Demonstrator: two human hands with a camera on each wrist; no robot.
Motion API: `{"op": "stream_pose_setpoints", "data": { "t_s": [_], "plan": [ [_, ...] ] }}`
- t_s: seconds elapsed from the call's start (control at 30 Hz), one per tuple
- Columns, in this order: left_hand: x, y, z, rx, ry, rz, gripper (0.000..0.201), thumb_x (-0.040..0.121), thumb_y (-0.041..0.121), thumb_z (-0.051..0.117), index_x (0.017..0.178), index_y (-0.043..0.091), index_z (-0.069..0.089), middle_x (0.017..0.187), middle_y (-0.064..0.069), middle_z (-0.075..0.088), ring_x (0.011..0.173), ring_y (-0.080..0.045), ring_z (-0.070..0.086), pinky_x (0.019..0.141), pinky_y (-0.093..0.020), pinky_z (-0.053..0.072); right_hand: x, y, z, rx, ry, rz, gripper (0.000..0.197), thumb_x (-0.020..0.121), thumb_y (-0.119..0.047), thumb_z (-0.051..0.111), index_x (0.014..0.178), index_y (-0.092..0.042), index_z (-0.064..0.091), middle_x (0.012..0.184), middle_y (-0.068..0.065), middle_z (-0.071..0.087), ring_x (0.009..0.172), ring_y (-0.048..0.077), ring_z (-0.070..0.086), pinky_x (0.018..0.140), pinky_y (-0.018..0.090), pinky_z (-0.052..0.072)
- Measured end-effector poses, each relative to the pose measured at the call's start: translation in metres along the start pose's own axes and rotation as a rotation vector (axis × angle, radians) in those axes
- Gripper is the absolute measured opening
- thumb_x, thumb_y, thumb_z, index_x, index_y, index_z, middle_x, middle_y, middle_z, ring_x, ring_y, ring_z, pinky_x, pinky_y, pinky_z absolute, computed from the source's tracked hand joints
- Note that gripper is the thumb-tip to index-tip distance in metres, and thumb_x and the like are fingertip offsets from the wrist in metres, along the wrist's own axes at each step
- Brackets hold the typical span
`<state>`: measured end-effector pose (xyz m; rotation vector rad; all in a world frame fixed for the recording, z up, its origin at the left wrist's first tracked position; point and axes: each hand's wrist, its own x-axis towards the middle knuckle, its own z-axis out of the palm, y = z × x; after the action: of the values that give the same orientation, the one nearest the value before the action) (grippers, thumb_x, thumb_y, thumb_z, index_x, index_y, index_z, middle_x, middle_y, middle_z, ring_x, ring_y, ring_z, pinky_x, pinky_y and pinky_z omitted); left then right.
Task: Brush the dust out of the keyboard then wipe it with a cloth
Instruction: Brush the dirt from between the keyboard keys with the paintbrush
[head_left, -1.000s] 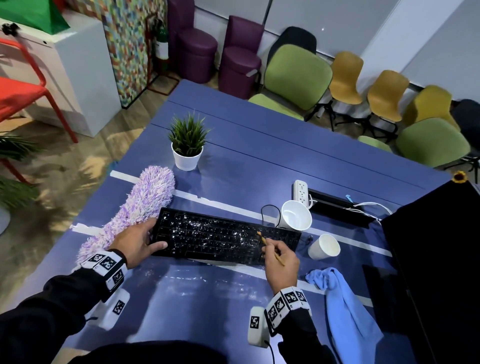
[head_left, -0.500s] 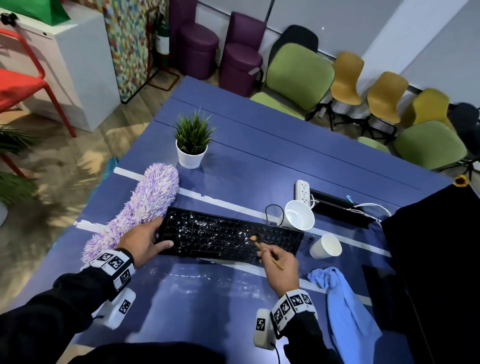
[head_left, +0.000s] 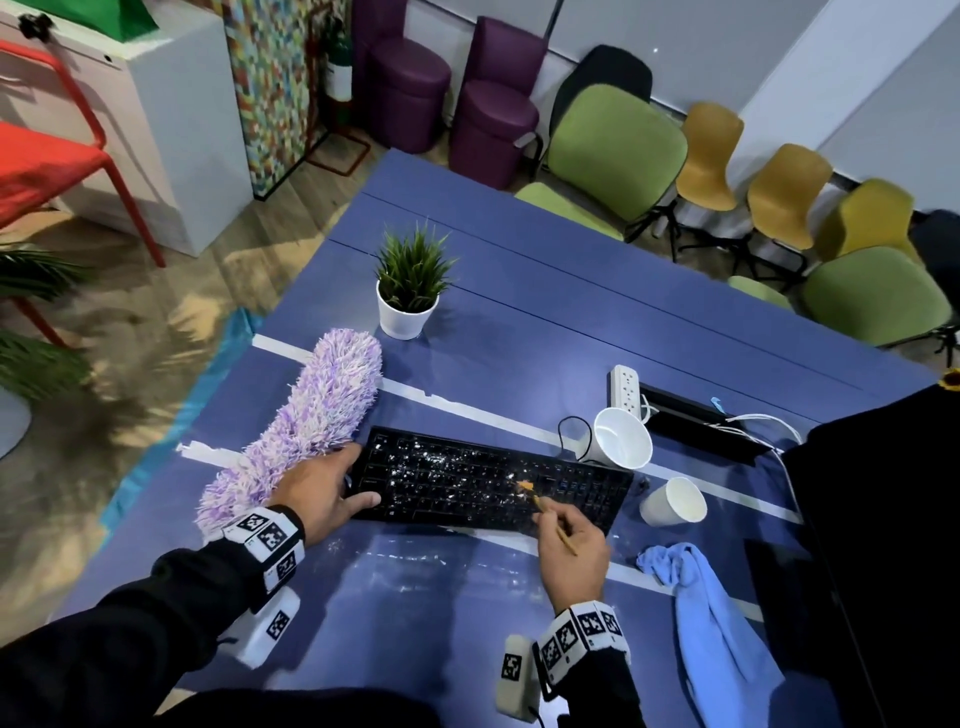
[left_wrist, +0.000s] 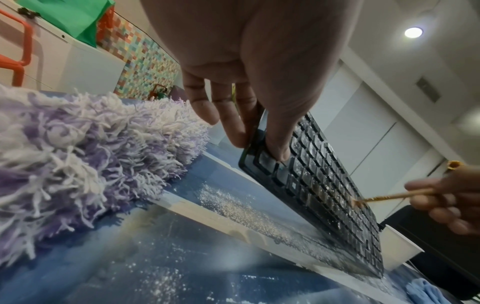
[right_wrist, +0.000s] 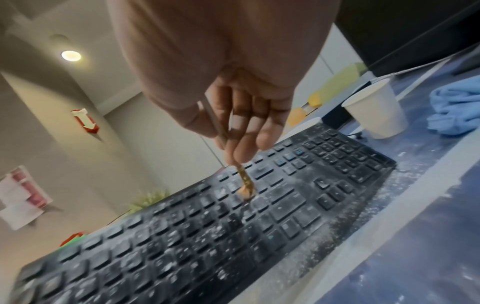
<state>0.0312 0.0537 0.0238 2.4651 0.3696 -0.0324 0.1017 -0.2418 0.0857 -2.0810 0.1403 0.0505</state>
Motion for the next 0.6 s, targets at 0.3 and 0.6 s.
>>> {"op": "stream_pose_setpoints", "data": {
  "t_s": [0.3, 0.6],
  "plan": [
    [0.000, 0.001, -0.007, -0.037, -0.030, 0.066, 0.040, 0.078, 0.052, 0.065, 0.103, 0.026, 0.047, 0.073, 0.007, 0.056, 0.070, -0.021, 0.058, 0.065, -0.032, 0.047, -0.004, -0.017, -0.002, 0.008, 0.112, 0.038, 0.027, 0.085, -0.006, 0.059, 0.072, -0.026, 0.071, 0.056, -0.014, 0.067, 0.053, 0.001, 0.056, 0.050, 0.002, 0.041],
    [-0.005, 0.007, -0.005, -0.047, 0.005, 0.031, 0.048, 0.077, 0.050, 0.068, 0.113, 0.023, 0.050, 0.082, 0.004, 0.064, 0.071, -0.019, 0.058, 0.064, -0.029, 0.044, 0.004, -0.020, 0.002, -0.085, 0.072, 0.025, 0.020, 0.084, -0.009, 0.059, 0.080, -0.024, 0.072, 0.054, -0.017, 0.064, 0.052, -0.004, 0.055, 0.049, 0.002, 0.038]
  ]
}}
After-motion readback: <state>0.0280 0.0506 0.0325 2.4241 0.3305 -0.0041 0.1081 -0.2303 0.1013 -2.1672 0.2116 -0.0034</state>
